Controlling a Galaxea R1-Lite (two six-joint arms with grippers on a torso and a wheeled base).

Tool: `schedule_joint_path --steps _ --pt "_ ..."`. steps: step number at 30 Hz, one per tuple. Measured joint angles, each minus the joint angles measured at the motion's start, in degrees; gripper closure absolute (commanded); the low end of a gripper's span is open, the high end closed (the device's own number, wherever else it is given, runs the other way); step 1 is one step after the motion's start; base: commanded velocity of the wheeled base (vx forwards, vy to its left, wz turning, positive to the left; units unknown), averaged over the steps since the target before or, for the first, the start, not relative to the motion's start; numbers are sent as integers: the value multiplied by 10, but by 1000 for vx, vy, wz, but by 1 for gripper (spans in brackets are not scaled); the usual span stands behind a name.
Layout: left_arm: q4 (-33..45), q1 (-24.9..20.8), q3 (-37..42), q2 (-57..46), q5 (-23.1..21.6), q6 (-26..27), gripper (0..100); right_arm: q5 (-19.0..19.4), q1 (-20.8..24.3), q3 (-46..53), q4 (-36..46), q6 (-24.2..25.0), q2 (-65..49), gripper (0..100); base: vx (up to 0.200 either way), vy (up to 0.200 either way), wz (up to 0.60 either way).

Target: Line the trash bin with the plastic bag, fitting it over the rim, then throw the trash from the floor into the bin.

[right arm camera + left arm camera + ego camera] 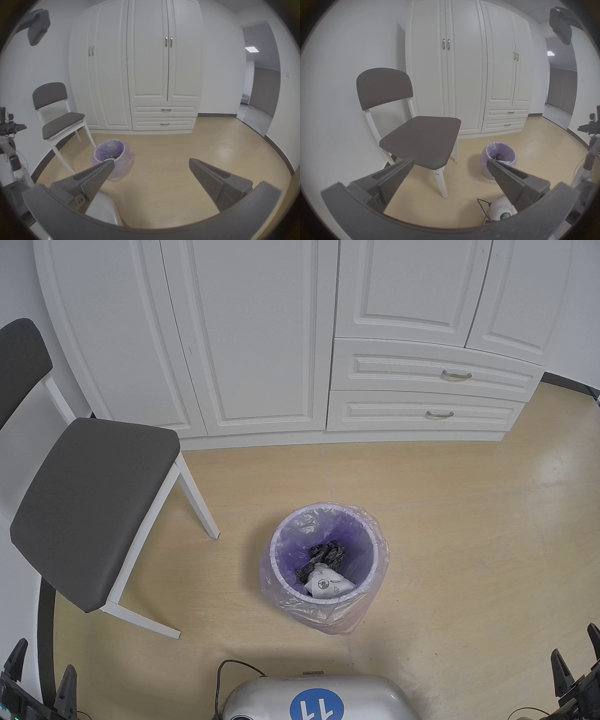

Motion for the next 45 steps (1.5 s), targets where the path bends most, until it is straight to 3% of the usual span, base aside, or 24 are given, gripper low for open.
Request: schedule_joint_path --steps 4,15,20,25,30,45 --pt "0 0 0 0 2 -5 0 -18 0 0 1 13 0 0 0 0 0" --pt "0 0 0 0 1 1 0 -11 0 0 5 2 0 0 0 0 0" --pt "0 0 0 0 3 -7 0 -15 1 0 2 33 0 0 0 0 0" --pt "0 0 0 0 4 -1 0 -12 0 0 3 7 0 0 0 0 0" --pt "2 0 0 0 2 -1 0 -14 0 0 2 26 0 0 0 0 0" --pt "2 0 0 0 1 -4 0 -16 0 0 0 18 0 0 0 0 0"
